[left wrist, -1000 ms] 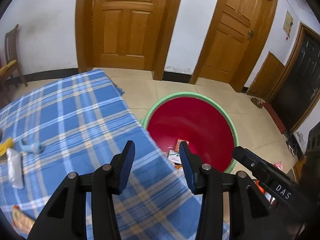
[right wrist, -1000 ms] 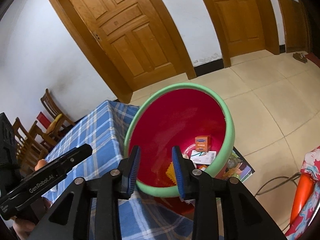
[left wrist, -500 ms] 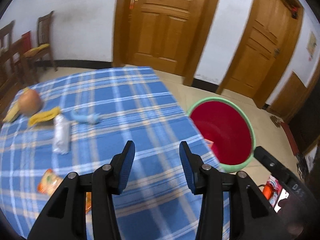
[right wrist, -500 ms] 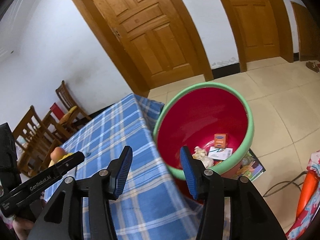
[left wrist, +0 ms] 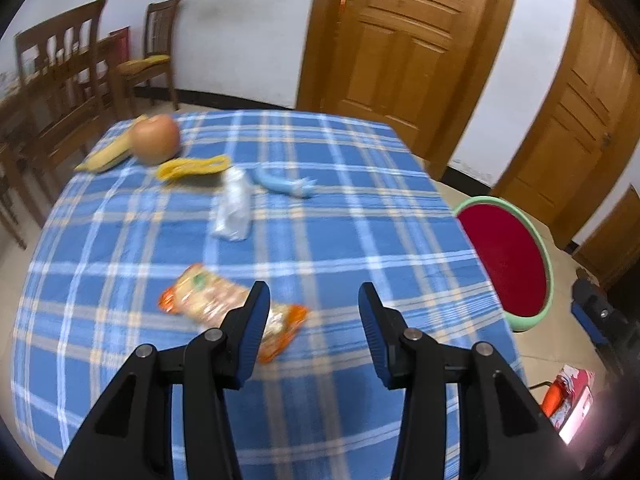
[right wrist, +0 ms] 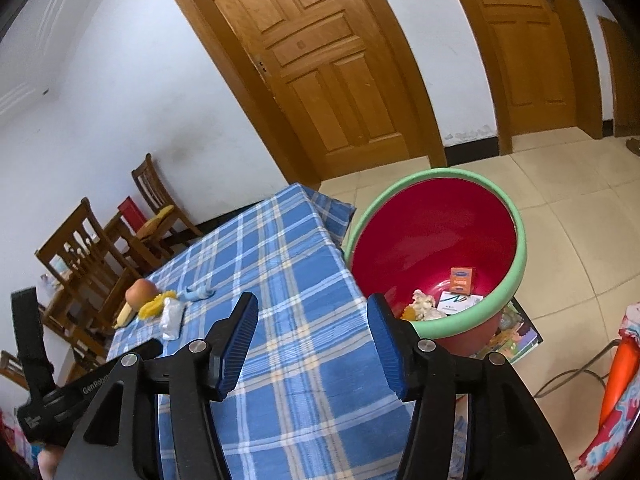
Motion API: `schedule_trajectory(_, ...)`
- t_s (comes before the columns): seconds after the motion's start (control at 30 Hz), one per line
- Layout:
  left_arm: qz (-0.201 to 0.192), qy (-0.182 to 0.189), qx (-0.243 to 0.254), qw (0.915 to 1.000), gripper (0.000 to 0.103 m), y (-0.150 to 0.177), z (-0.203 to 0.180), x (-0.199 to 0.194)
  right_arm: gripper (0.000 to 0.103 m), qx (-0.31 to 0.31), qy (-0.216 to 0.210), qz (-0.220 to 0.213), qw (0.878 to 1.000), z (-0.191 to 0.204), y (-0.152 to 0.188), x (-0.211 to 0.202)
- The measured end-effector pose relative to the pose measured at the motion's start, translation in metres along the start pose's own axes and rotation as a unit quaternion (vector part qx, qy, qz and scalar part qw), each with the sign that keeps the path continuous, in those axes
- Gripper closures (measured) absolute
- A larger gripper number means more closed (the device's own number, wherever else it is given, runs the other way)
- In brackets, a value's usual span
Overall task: Collect trash
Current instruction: 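Move both open grippers back toward the snack bag on the table, then grasp the orange-wrapped snack bag with the left gripper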
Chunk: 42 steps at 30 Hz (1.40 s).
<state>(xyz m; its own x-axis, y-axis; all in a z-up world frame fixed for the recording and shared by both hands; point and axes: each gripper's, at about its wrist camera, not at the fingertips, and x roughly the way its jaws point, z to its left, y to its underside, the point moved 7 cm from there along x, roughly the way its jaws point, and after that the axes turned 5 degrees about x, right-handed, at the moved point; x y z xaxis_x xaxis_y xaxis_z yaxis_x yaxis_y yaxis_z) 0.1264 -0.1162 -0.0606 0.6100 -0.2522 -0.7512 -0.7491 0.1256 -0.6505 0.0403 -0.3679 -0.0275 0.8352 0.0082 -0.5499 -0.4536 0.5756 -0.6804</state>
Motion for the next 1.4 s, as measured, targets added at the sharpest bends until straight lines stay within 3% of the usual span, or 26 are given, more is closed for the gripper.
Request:
schedule_trajectory(0.13,0.012,-0.012,-0.028,0.9995,0.051,0.011,0.018,0.002,0.044,-0.01,-0.002,0.003,1.0,0.006,0.005,0.0)
schedule_trajectory(0.27,0.024,-0.027,-0.049,0.9981,0.036,0.02,0.033,0.009,0.043,-0.012,-0.001,0.008,1.0,0.008,0.008,0.002)
schedule_trajectory(0.47,0.05,-0.033,-0.08,0.995,0.034,0.029,0.043,0.025,0.042,-0.017,-0.002,0.014,1.0,0.011,0.013,0.006)
schedule_trajectory(0.77,0.041,-0.041,-0.111,0.9921,0.033,0.019,0.056,0.047,0.042,-0.009,0.004,0.018,1.0,0.006,0.014,0.009)
schedule_trajectory(0.9,0.052,-0.051,-0.109,0.9914,0.033,0.017,0.059,0.059,0.042,-0.006,0.009,0.02,1.0,0.003,0.015,0.011)
schedule_trajectory(1.13,0.053,-0.088,-0.033,0.9942,0.033,0.021,0.047,0.063,0.042,-0.004,0.009,0.025,1.0,0.001,0.017,0.015)
schedule_trajectory(1.23,0.05,-0.082,-0.022,0.9951,0.05,0.021,0.045,0.061,0.042,-0.006,0.008,0.027,1.0,0.003,0.018,0.016)
schedule_trajectory(1.4,0.049,-0.064,-0.025,0.9965,0.063,0.02,0.048,0.059,0.042,-0.013,0.005,0.027,1.0,0.008,0.018,0.015)
